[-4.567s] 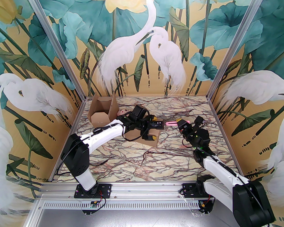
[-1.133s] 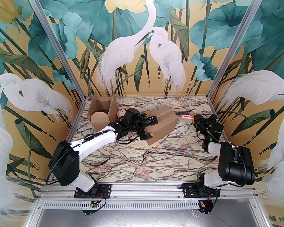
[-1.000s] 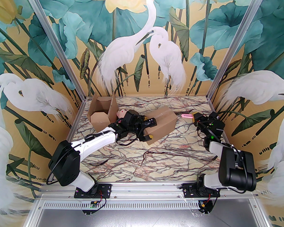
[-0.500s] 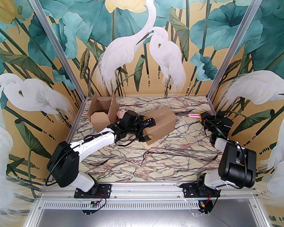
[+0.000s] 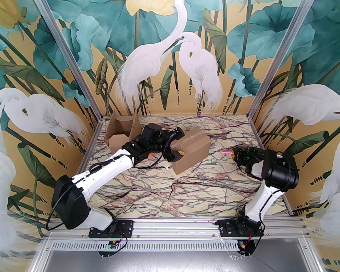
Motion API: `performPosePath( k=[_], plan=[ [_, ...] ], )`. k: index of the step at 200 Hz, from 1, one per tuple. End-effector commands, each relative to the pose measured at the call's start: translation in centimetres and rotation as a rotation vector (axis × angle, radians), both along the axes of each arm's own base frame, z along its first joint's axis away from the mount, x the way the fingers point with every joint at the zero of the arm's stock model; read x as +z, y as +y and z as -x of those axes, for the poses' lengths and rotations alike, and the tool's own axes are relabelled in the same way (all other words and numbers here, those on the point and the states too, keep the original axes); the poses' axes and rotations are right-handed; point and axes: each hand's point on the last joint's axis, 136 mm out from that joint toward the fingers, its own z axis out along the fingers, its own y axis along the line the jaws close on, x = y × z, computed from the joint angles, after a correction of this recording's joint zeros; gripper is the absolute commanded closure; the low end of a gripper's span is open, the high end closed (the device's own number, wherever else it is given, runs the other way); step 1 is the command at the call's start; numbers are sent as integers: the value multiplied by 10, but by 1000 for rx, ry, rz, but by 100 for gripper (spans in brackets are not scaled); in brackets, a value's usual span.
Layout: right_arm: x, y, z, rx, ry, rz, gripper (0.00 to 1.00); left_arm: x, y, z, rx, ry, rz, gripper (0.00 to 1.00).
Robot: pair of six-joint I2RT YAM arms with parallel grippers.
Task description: Unpack the express box
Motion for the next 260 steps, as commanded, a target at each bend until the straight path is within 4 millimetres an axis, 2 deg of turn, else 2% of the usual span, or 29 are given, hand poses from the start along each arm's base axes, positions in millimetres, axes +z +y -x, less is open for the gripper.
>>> performPosePath(
  k=[1, 16, 42, 57, 73, 86, 97, 112, 126, 148, 178, 196, 219, 260],
  plan=[
    [-26, -9, 6, -27, 111, 58, 56, -13, 18, -32, 184, 106, -28, 0],
    [-28, -10, 11, -25, 141, 80, 42, -18, 20, -45, 236, 161, -26, 1],
    [-27, -18, 22, -52, 194, 134, 0, -29, 24, -61, 304, 251, -2, 0],
    [-17, -25, 34, -88, 219, 199, 1, -36, 31, -69, 351, 307, 10, 1],
    [5, -32, 46, -111, 223, 295, 1, -44, 37, -75, 389, 374, 33, 1],
    [35, -34, 55, -118, 201, 385, 1, -50, 36, -74, 389, 435, 57, 1],
    [59, -27, 60, -86, 178, 455, 1, -54, 33, -72, 378, 478, 69, 0],
    [92, -1, 62, 10, 120, 526, 1, -58, 26, -63, 343, 537, 87, 2],
    [110, 33, 63, 138, 90, 564, 1, -62, 21, -55, 319, 596, 107, 3],
    [122, 82, 63, 285, 48, 529, 1, -69, 18, -44, 305, 675, 122, 7],
    [142, 159, 61, 500, -71, 487, 0, -65, 15, -29, 284, 743, 171, 12],
    [148, 195, 57, 597, -113, 448, 1, -64, 10, -20, 258, 794, 214, 15],
    [153, 217, 45, 641, -151, 420, 1, -64, 4, -9, 239, 884, 267, 20],
    [169, 237, 25, 710, -195, 448, 2, -59, -7, 11, 209, 943, 335, 21]
  ],
)
